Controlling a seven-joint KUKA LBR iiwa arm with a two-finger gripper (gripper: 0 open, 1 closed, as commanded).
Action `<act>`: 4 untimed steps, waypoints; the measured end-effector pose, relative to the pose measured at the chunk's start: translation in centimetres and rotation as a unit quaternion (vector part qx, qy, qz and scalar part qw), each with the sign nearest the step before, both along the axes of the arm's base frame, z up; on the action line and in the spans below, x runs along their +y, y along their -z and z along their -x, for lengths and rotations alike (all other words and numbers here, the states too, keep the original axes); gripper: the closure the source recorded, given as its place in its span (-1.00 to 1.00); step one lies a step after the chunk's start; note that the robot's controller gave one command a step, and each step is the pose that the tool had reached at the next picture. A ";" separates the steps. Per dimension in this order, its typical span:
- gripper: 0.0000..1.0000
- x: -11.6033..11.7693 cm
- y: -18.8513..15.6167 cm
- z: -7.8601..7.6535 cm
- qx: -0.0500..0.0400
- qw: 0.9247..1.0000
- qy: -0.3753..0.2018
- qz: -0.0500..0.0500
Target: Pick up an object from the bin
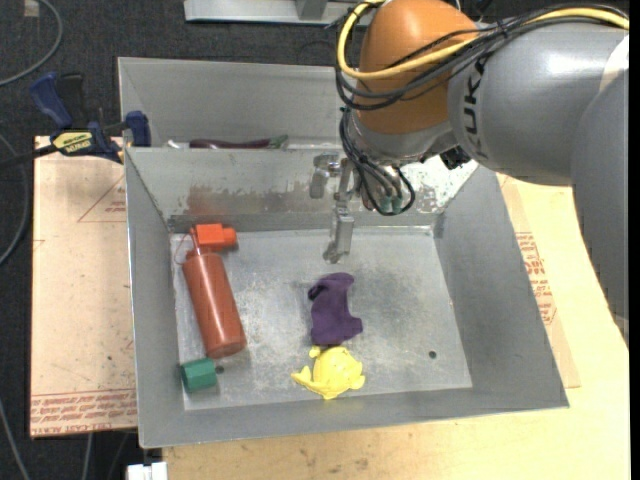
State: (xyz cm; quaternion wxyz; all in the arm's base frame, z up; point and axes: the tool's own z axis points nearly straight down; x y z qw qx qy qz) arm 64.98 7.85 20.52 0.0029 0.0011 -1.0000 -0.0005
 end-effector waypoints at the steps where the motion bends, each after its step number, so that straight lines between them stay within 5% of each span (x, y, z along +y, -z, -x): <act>1: -1.00 0.0 -0.6 -0.1 -0.004 1.000 0.001 0.000; 2: -1.00 -1.9 3.5 0.3 -0.005 0.999 -0.054 -0.001; 3: -1.00 -6.0 5.9 2.7 -0.004 0.990 -0.140 -0.001; 4: -1.00 -7.1 7.4 3.1 -0.005 0.981 -0.192 -0.001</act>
Offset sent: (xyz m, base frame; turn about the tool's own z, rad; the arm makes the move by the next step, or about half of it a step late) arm -0.0176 -0.0669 -0.1352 -0.3584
